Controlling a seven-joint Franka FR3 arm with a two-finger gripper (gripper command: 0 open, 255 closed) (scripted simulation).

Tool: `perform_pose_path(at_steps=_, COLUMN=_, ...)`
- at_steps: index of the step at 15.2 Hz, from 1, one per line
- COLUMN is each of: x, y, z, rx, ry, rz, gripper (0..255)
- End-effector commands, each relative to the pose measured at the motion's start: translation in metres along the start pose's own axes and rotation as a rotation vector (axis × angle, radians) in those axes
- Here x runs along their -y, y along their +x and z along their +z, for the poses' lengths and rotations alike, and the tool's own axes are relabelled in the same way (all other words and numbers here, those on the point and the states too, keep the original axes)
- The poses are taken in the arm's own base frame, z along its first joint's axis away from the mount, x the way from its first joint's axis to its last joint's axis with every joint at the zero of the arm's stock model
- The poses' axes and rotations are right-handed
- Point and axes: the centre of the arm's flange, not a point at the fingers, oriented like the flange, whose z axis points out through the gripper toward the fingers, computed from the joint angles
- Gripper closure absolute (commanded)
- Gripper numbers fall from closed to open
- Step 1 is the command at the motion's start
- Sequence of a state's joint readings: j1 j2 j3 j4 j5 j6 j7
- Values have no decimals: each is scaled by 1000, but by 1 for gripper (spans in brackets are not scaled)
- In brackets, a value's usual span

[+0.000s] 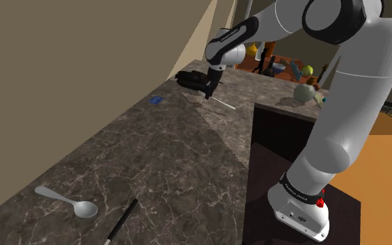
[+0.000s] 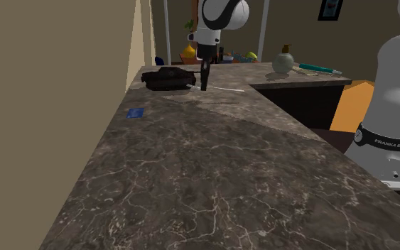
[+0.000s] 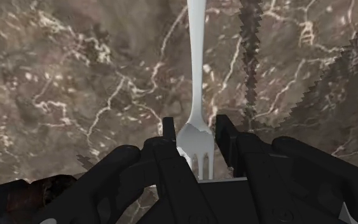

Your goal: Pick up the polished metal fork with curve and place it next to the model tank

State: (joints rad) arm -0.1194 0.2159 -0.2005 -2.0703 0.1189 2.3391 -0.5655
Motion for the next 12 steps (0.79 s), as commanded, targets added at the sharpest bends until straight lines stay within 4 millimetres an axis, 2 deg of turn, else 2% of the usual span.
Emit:
perform_pose_path(at_steps=1, x=-1, y=-1, z=10, rx=0, ry=0, rz=0, gripper=255)
perform_pose_path(at_steps=5, x=-1, y=-3, z=31, rx=0, ry=0, rz=0, gripper=255)
perform_pose_path(at_steps=12, x=-1, y=-3, z=31, rx=0, ry=0, rz=0, gripper=255)
